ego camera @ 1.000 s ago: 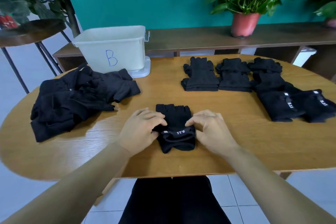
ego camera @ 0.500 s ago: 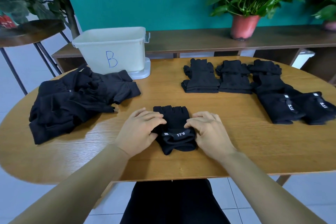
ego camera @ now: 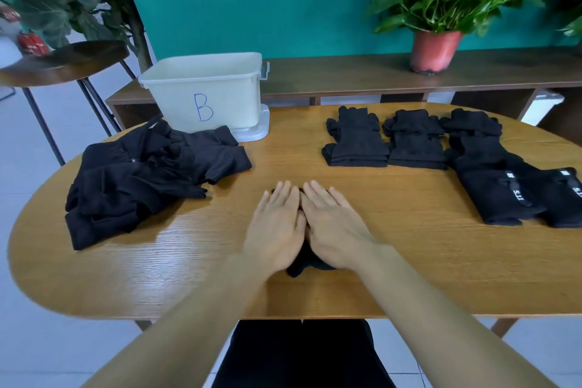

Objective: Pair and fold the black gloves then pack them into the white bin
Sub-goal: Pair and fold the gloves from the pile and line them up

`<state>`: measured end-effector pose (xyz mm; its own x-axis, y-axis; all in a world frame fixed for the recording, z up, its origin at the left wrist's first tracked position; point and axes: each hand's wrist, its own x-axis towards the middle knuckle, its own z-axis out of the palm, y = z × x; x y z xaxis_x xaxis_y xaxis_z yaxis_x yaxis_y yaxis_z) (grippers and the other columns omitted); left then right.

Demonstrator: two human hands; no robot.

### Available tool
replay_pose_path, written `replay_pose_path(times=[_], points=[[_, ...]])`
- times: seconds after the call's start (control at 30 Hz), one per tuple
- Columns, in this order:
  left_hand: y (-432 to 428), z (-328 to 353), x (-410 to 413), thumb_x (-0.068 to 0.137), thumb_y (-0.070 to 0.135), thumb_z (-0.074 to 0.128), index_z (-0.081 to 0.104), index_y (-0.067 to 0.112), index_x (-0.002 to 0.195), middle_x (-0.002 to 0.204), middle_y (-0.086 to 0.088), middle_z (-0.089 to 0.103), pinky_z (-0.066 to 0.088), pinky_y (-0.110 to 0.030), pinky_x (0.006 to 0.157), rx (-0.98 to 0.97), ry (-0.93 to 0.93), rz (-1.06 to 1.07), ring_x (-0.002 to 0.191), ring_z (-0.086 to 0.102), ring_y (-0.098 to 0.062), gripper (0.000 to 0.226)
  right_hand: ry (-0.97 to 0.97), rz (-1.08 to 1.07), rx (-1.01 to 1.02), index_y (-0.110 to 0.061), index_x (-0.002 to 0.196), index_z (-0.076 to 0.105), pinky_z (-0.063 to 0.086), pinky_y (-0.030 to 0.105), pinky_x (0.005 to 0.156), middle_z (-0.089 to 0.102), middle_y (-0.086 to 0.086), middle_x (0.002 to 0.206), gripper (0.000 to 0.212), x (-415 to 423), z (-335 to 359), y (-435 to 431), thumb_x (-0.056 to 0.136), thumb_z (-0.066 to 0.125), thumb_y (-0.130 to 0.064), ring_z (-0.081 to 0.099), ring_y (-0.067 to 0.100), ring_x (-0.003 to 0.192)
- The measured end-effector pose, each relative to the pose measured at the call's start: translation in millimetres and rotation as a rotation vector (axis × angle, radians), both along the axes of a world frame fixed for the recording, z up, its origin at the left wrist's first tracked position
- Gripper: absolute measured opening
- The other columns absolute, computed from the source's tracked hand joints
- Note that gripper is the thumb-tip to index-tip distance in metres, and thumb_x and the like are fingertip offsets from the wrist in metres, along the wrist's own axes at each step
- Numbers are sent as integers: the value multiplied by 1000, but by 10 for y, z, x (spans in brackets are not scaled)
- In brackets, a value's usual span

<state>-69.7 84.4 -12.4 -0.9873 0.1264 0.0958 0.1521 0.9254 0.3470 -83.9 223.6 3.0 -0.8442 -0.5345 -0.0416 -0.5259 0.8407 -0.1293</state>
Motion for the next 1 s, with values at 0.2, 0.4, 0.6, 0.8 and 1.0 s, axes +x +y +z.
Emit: replay_pose_path(times=[0.2,0.4,0.6,0.8,1.0], points=[[-116,-323,21,89,61,-18,-7,19,156,164,6,-11,-13,-28,120,-140,-41,-34,147,-20,-5,80,-133,-34,48,-20,154,-16,-13,36,121,-26,-6,159,63,-85,-297,93,103,5,-50,-27,8,144],[-306,-315,-37,80,65,-25,-15,23,153,162,7,-17,-17,-32,120,-206,-33,-93,146,-24,-4,85,-145,-28,-13,-23,153,-17,-14,36,120,-28,-11,157,66,-109,-321,199,99,2,-57,-28,3,143],[-355,-327,-63,83,63,-23,-12,22,155,164,7,-12,-23,-35,117,-229,6,-93,146,-23,-4,83,-138,-100,-16,-23,153,-16,-16,36,120,-24,-11,159,75,-88,-350,371,88,-9,-61,-25,1,144],[-510,-273,121,97,59,-5,15,17,157,164,4,9,-11,-38,122,-69,231,50,151,-6,-8,76,-117,-221,-377,-24,155,2,-10,22,120,2,-11,163,92,91,-307,640,79,-11,-74,-9,-6,146],[-424,-127,458,96,44,51,67,24,120,128,8,62,29,-44,111,-10,566,-324,124,52,-11,35,48,-121,-376,-20,154,23,-4,21,120,21,-8,160,83,313,-243,650,90,-2,-66,4,-3,147]])
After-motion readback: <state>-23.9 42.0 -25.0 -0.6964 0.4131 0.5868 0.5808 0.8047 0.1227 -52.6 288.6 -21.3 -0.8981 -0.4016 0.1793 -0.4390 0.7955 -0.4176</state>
